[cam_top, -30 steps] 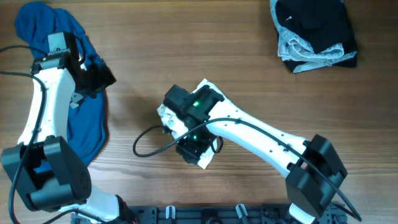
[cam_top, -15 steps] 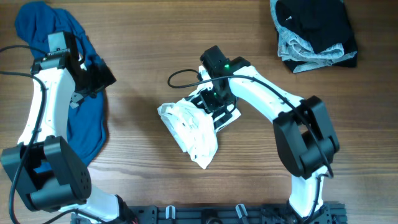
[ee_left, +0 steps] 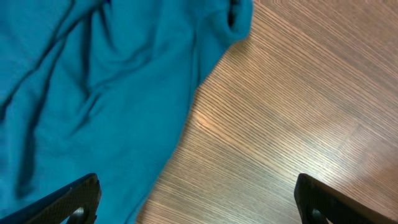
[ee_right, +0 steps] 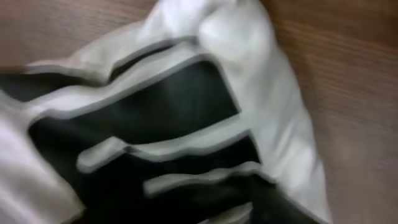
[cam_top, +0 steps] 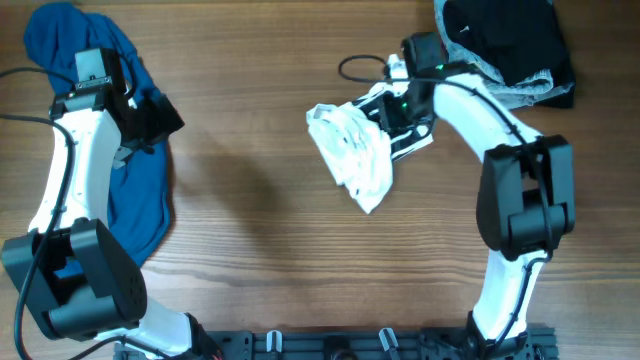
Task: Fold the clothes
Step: 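Lift the folded shirt with the right gripper toward the top-right stack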
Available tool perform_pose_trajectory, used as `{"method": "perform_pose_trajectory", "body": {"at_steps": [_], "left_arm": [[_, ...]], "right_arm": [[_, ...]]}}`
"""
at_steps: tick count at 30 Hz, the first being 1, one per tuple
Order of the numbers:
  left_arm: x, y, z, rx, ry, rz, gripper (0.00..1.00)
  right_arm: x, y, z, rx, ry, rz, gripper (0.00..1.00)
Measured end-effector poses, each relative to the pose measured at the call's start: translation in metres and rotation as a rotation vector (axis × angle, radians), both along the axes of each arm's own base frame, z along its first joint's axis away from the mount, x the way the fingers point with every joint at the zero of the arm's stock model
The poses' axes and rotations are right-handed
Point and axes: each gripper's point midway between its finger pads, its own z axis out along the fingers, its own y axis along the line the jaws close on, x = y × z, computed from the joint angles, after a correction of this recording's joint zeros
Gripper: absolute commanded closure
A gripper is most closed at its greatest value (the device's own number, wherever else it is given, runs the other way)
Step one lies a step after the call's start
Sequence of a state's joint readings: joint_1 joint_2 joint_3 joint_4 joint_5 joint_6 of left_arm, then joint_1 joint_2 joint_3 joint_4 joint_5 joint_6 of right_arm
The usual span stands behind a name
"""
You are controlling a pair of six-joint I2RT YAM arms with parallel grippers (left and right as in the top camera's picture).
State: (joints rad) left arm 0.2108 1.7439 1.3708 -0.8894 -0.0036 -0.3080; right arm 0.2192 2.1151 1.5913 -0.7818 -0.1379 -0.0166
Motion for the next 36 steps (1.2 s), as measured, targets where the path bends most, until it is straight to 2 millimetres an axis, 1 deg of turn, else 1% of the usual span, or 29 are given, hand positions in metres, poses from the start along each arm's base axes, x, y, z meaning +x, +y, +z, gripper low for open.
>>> {"method": "perform_pose_trajectory", "body": {"at_steps": [1,2,3,4,5,6,7,8,9,10,11,12,13,15,18,19,21,22,23,25,29,30,32,34,35,36], "left_arm": [[-0.001,0.002,0.0,0.011,0.003,0.003,0.0],[-0.001,0.003,0.0,0.016,0.003,0.004,0.0],[-0.001,0.004,0.0,0.021,0.005,0.006,0.0],[-0.001,0.004,0.0,0.025,0.004,0.007,0.0],[-0.001,0.004,0.0,0.025,0.005,0.008,0.0],[-0.001,0.004,0.0,0.025,0.005,0.008,0.0],[-0.001,0.004,0.0,0.025,0.005,0.007,0.0],[-0.001,0.004,0.0,0.025,0.005,0.007,0.0],[-0.001,0.005,0.0,0.025,0.005,0.007,0.0],[-0.001,0.005,0.0,0.026,0.006,0.008,0.0],[-0.001,0.005,0.0,0.027,0.006,0.009,0.0],[-0.001,0.005,0.0,0.027,0.007,0.009,0.0],[-0.001,0.005,0.0,0.028,0.006,0.008,0.0],[-0.001,0.005,0.0,0.028,0.006,0.008,0.0],[-0.001,0.005,0.0,0.027,0.006,0.009,0.0],[-0.001,0.005,0.0,0.028,0.006,0.008,0.0],[-0.001,0.005,0.0,0.027,0.007,0.009,0.0],[-0.001,0.005,0.0,0.027,0.007,0.009,0.0],[-0.001,0.005,0.0,0.027,0.007,0.009,0.0],[-0.002,0.005,0.0,0.027,0.008,0.009,0.0],[-0.002,0.005,0.0,0.027,0.008,0.008,0.0],[-0.002,0.005,0.0,0.027,0.009,0.008,0.0],[-0.002,0.005,0.0,0.027,0.009,0.009,0.0],[-0.002,0.005,0.0,0.027,0.009,0.008,0.0],[-0.002,0.005,0.0,0.027,0.009,0.008,0.0],[-0.002,0.005,0.0,0.027,0.009,0.009,0.0]], "right_arm": [[0.001,0.002,0.017,-0.002,-0.007,0.017,0.18],[0.0,0.007,0.034,-0.001,-0.031,0.045,0.17],[-0.005,0.017,0.058,0.005,-0.067,0.075,0.16],[-0.009,0.027,0.078,0.011,-0.099,0.107,0.16],[-0.014,0.037,0.09,0.014,-0.119,0.142,0.15],[-0.023,0.053,0.1,0.02,-0.131,0.185,0.16],[-0.032,0.069,0.099,0.021,-0.129,0.226,0.15],[-0.04,0.083,0.092,0.021,-0.122,0.263,0.14],[-0.054,0.101,0.081,0.02,-0.107,0.316,0.13],[-0.06,0.114,0.073,0.024,-0.106,0.349,0.13],[-0.066,0.122,0.065,0.024,-0.097,0.373,0.13],[-0.071,0.131,0.052,0.018,-0.076,0.395,0.12],[-0.074,0.134,0.037,0.01,-0.053,0.406,0.1],[-0.074,0.134,0.015,-0.005,-0.017,0.408,0.08],[-0.074,0.128,-0.013,-0.047,0.028,0.403,0.1],[-0.073,0.125,-0.023,-0.075,0.034,0.4,0.19],[-0.069,0.122,-0.024,-0.104,0.023,0.39,0.55],[-0.065,0.117,-0.026,-0.134,0.013,0.374,0.77],[-0.06,0.112,-0.026,-0.162,0.0,0.349,0.96],[-0.054,0.105,-0.026,-0.188,-0.013,0.293,0.96],[-0.053,0.102,-0.02,-0.21,-0.008,0.26,0.96],[-0.053,0.1,-0.017,-0.215,-0.004,0.257,0.96],[-0.04,0.099,0.002,-0.206,-0.042,0.234,0.96],[-0.023,0.092,0.042,-0.183,-0.125,0.204,0.96],[-0.012,0.086,0.075,-0.175,-0.192,0.19,0.96],[-0.002,0.079,0.102,-0.171,-0.253,0.173,0.96]]}}
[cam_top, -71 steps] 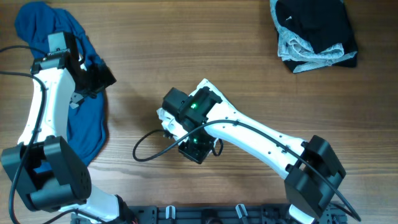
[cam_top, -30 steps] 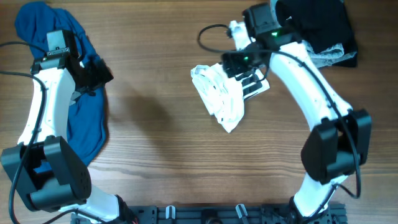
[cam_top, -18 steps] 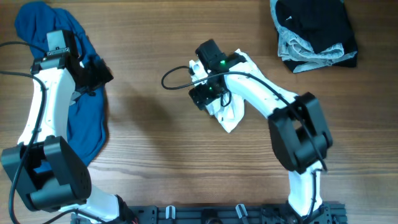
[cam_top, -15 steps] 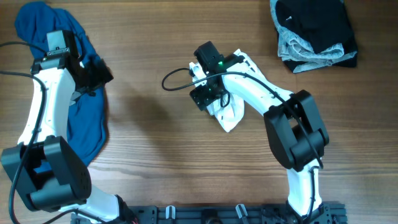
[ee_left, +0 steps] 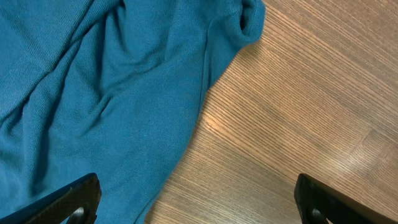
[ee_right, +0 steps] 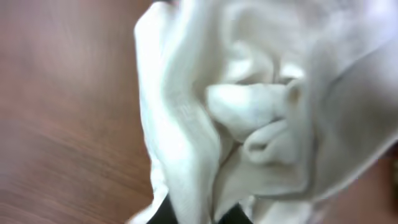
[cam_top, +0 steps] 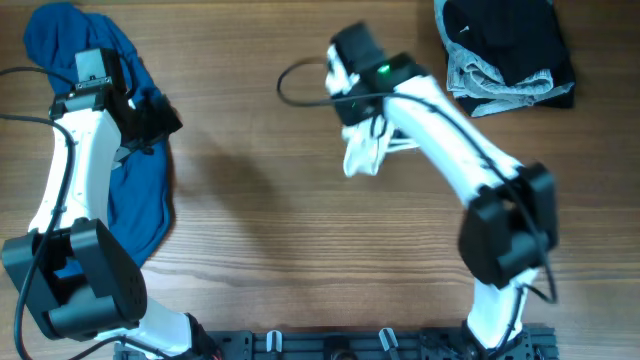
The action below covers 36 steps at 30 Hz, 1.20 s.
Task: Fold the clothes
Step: 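Lift the folded shirt with the right gripper toward the top-right stack, then lower the shirt onto the folded stack and open the right gripper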
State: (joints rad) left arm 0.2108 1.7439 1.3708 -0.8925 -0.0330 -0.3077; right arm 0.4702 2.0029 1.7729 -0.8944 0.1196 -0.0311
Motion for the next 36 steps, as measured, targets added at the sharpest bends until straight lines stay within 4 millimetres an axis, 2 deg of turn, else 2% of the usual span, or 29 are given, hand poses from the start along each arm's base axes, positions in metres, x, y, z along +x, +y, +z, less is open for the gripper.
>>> {"method": "perform_pose_trajectory", "body": {"at_steps": [1,2,3,5,7,8,9,16,19,20,22,24,25,26,28,30,32,36], "left_arm": [[0.0,0.0,0.0,0.0,0.0,0.0,0.0],[0.0,0.0,0.0,0.0,0.0,0.0,0.0],[0.0,0.0,0.0,0.0,0.0,0.0,0.0],[0.0,0.0,0.0,0.0,-0.001,0.0,0.0],[0.0,0.0,0.0,0.0,0.0,0.0,0.0],[0.0,0.0,0.0,0.0,0.0,0.0,0.0],[0.0,0.0,0.0,0.0,0.0,0.0,0.0],[0.0,0.0,0.0,0.0,-0.001,0.0,0.0],[0.001,0.0,0.0,0.001,-0.003,0.0,0.0],[0.001,0.0,0.0,0.001,-0.003,0.0,0.0],[0.001,0.0,0.0,0.001,-0.003,0.0,0.0],[0.001,0.0,0.0,0.001,-0.003,0.0,0.0],[0.001,0.0,0.0,0.001,-0.003,0.0,0.0],[0.001,0.0,0.0,0.001,-0.004,0.0,0.0],[0.002,0.001,0.001,0.003,-0.01,0.0,0.0],[0.002,0.001,0.001,0.003,-0.01,0.0,0.0],[0.003,0.001,0.001,0.002,-0.011,0.0,0.0],[0.003,0.001,0.001,0.002,-0.011,0.0,0.0]], "right_arm": [[0.012,-0.012,0.038,0.009,-0.09,-0.018,0.96],[0.024,-0.031,0.087,0.014,-0.208,-0.051,0.96],[0.035,-0.06,0.136,-0.005,-0.325,-0.093,0.96],[0.047,-0.082,0.162,-0.023,-0.391,-0.118,0.96],[0.062,-0.114,0.188,-0.047,-0.468,-0.158,0.96],[0.075,-0.15,0.213,-0.074,-0.551,-0.216,0.96],[0.082,-0.183,0.229,-0.106,-0.606,-0.267,0.96],[0.097,-0.301,0.27,-0.274,-0.778,-0.4,0.96],[0.109,-0.339,0.256,-0.32,-0.776,-0.445,0.96],[0.119,-0.353,0.235,-0.331,-0.743,-0.462,0.96],[0.137,-0.366,0.211,-0.341,-0.733,-0.472,0.96],[0.154,-0.376,0.17,-0.351,-0.678,-0.476,0.96],[0.163,-0.379,0.137,-0.352,-0.626,-0.471,0.96],[0.167,-0.379,0.125,-0.351,-0.609,-0.469,0.96],[0.171,-0.377,0.109,-0.333,-0.586,-0.469,0.96],[0.172,-0.37,0.102,-0.305,-0.569,-0.466,0.96],[0.173,-0.354,0.095,-0.265,-0.547,-0.448,0.96],[0.181,-0.297,0.089,-0.213,-0.535,-0.371,0.96]]}}
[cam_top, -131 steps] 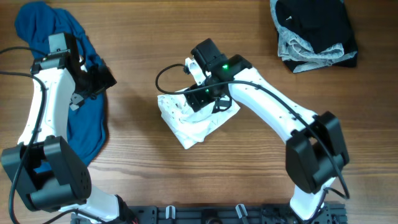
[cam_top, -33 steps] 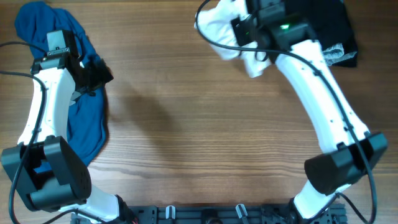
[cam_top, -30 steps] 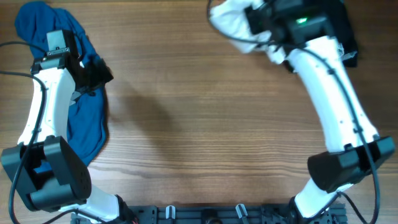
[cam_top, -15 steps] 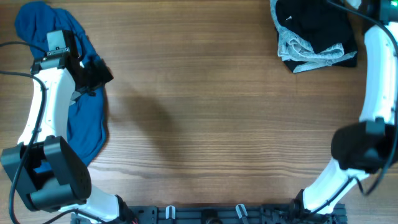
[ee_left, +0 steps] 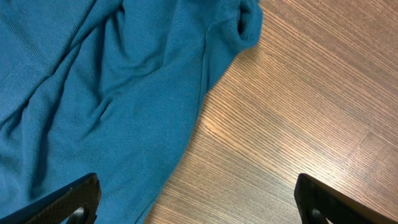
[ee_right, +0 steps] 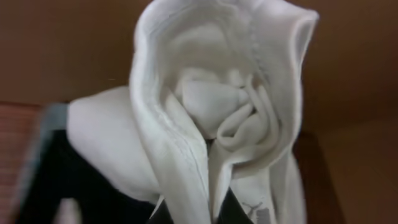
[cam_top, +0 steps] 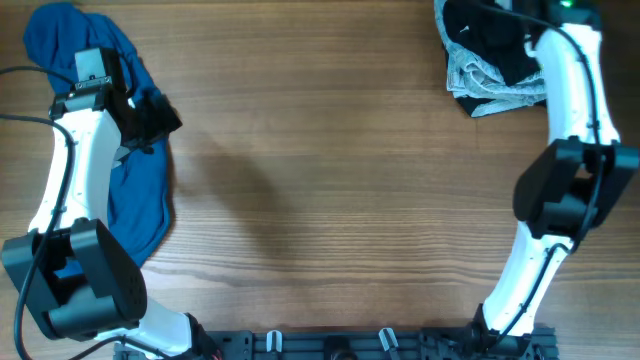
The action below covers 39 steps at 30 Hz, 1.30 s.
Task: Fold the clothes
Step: 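Lower the shirt onto the folded stack and open the right gripper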
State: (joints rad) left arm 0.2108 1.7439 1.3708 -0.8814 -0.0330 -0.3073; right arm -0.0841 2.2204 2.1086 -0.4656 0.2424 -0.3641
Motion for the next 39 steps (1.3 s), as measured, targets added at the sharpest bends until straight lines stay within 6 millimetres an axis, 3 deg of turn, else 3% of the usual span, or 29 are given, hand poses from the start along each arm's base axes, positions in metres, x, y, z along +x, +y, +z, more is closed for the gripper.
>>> {"method": "perform_pose_trajectory", "body": {"at_steps": [1,4,5,6,7,8,10,15,16,19,21,23,25,27,29,32,33,39], "left_arm": [[0.0,0.0,0.0,0.0,0.0,0.0,0.0],[0.0,0.0,0.0,0.0,0.0,0.0,0.0],[0.0,0.0,0.0,0.0,0.0,0.0,0.0],[0.0,0.0,0.0,0.0,0.0,0.0,0.0],[0.0,0.0,0.0,0.0,0.0,0.0,0.0],[0.0,0.0,0.0,0.001,-0.001,0.0,0.0],[0.0,0.0,0.0,0.001,-0.001,0.0,0.0],[0.002,0.001,0.001,0.002,-0.01,0.0,0.0],[0.003,0.001,0.001,0.002,-0.011,0.0,0.0],[0.003,0.001,0.001,0.003,-0.011,0.0,0.0],[0.003,0.001,0.001,0.002,-0.011,0.0,0.0],[0.003,0.001,0.001,0.003,-0.011,0.0,0.0],[0.003,0.001,0.001,0.003,-0.012,0.0,0.0],[0.003,0.001,0.001,0.003,-0.012,0.0,0.0],[0.003,0.001,0.001,0.002,-0.011,0.0,0.0],[0.003,0.001,0.001,0.002,-0.011,0.0,0.0],[0.003,0.001,0.001,0.002,-0.011,0.0,0.0],[0.003,0.001,0.001,0.002,-0.011,0.0,0.0]], "right_arm": [[0.003,0.022,-0.001,0.004,0.002,0.037,0.96],[0.006,0.06,-0.009,0.013,0.02,0.101,0.96],[0.006,0.069,-0.016,0.017,0.037,0.116,0.81],[0.005,0.073,-0.026,0.022,0.063,0.12,0.37],[0.004,0.074,-0.038,0.034,0.093,0.116,0.04],[0.002,0.074,-0.048,0.041,0.117,0.111,0.0],[-0.001,0.072,-0.062,0.055,0.155,0.1,0.0],[-0.021,0.079,-0.064,0.121,0.226,0.108,0.01],[-0.024,0.083,-0.05,0.145,0.202,0.12,0.05],[-0.022,0.084,0.025,0.2,0.018,0.138,0.14],[-0.023,0.068,0.073,0.232,-0.106,0.14,0.21],[-0.019,0.043,0.083,0.244,-0.155,0.113,0.25],[-0.009,0.018,0.062,0.254,-0.15,0.075,0.24],[0.001,0.0,0.019,0.266,-0.09,0.043,0.18],[0.009,-0.013,-0.045,0.291,0.008,0.008,0.09],[0.002,-0.026,-0.134,0.35,0.17,-0.055,0.0],[-0.001,-0.03,-0.146,0.369,0.189,-0.069,0.01],[-0.016,-0.039,-0.154,0.541,0.242,-0.073,0.01]]}}
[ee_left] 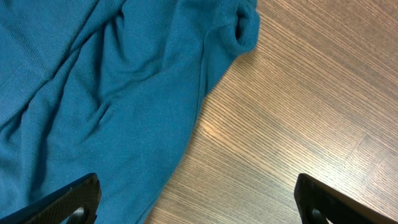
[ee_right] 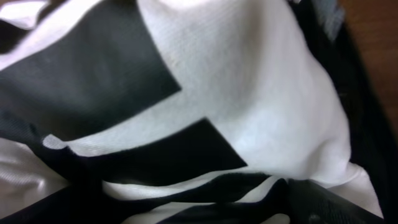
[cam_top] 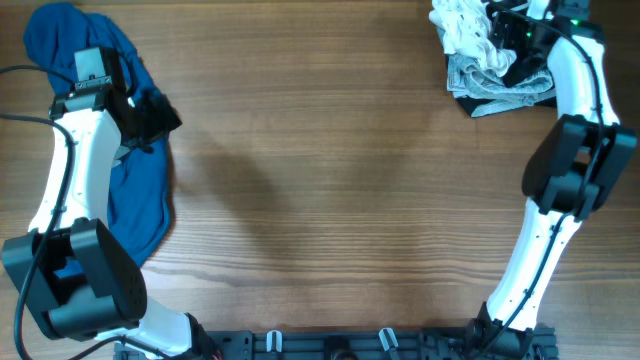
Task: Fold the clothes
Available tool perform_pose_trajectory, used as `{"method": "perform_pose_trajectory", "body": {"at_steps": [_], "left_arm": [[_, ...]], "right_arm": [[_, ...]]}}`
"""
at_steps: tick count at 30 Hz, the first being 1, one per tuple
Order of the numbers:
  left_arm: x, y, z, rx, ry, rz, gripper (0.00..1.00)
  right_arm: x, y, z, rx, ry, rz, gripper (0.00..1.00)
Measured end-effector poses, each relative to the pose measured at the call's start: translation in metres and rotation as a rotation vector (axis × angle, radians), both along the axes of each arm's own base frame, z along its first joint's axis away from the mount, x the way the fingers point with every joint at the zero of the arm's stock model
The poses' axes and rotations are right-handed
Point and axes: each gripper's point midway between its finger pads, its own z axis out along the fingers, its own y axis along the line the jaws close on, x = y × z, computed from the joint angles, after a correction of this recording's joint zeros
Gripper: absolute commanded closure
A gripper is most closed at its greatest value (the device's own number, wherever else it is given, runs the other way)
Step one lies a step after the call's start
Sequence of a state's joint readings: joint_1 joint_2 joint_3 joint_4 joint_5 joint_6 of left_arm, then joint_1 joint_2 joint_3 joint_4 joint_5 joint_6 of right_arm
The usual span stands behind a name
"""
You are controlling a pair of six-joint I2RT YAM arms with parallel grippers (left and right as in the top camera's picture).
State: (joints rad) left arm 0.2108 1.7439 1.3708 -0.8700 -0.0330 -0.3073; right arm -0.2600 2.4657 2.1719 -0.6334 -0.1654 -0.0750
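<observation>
A crumpled blue garment lies at the table's left edge and also shows in the left wrist view. My left gripper hovers over its right border, open and empty. A white garment with a black print lies bunched on a pile of black and grey clothes at the far right corner. My right gripper sits right beside it. Printed cloth fills its view, with a dark finger wide at the corner, so it looks open.
The wooden table spreads between the two arms. A black cable runs off the left edge by the left arm. The arm bases and a black rail stand along the near edge.
The white garment, which hung bunched from my shut right gripper above the far right pile, now rests on that pile, and the gripper looks open. The left arm has not moved.
The white garment lay mid-table with my right gripper on it. It was then lifted in the shut gripper, then carried over the far right clothes pile, and now lies there. My left gripper stayed open over the blue garment throughout.
</observation>
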Motion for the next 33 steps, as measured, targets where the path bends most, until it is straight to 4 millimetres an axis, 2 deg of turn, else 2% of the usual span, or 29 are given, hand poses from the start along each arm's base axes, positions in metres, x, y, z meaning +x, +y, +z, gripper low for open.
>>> {"method": "perform_pose_trajectory", "body": {"at_steps": [4,6,7,9,10,11,13,14,15,18,21,25,29,33], "left_arm": [[0.0,0.0,0.0,0.0,0.0,0.0,0.0],[0.0,0.0,0.0,0.0,-0.001,0.0,0.0],[0.0,0.0,0.0,0.0,0.0,0.0,0.0],[0.0,0.0,0.0,0.0,0.001,0.0,0.0],[0.0,0.0,0.0,0.0,0.0,0.0,0.0],[0.0,0.0,0.0,0.0,0.0,0.0,0.0],[0.001,0.0,0.0,0.0,-0.002,0.0,0.0],[0.0,0.0,0.0,0.0,-0.001,0.0,0.0],[0.0,0.0,0.0,0.0,-0.001,0.0,0.0],[0.0,0.0,0.0,0.0,0.0,0.0,0.0],[0.0,0.0,0.0,0.0,0.0,0.0,0.0],[0.0,0.0,0.0,0.0,0.0,0.0,0.0],[0.0,0.0,0.0,0.0,0.0,0.0,0.0],[0.0,0.0,0.0,0.0,0.0,0.0,0.0]], "right_arm": [[-0.019,-0.002,0.01,0.091,0.028,0.019,0.0],[-0.035,0.001,0.035,0.099,0.038,0.016,0.0],[-0.044,0.004,0.054,0.098,0.035,0.017,0.0],[-0.064,0.011,0.15,0.057,-0.096,0.024,0.0],[-0.082,0.019,0.207,0.039,-0.187,0.037,0.0],[-0.104,0.029,0.26,0.021,-0.278,0.053,0.0],[-0.15,0.056,0.333,0.034,-0.406,0.115,0.0],[-0.187,0.085,0.376,0.076,-0.487,0.179,0.0],[-0.212,0.108,0.402,0.125,-0.544,0.23,0.0],[-0.259,0.144,0.445,0.261,-0.627,0.279,0.0],[-0.282,0.155,0.46,0.346,-0.648,0.266,0.0],[-0.295,0.159,0.467,0.39,-0.651,0.247,0.0],[-0.286,0.147,0.444,0.372,-0.582,0.152,0.0],[-0.246,0.137,0.398,0.223,-0.579,0.008,0.0]]}}
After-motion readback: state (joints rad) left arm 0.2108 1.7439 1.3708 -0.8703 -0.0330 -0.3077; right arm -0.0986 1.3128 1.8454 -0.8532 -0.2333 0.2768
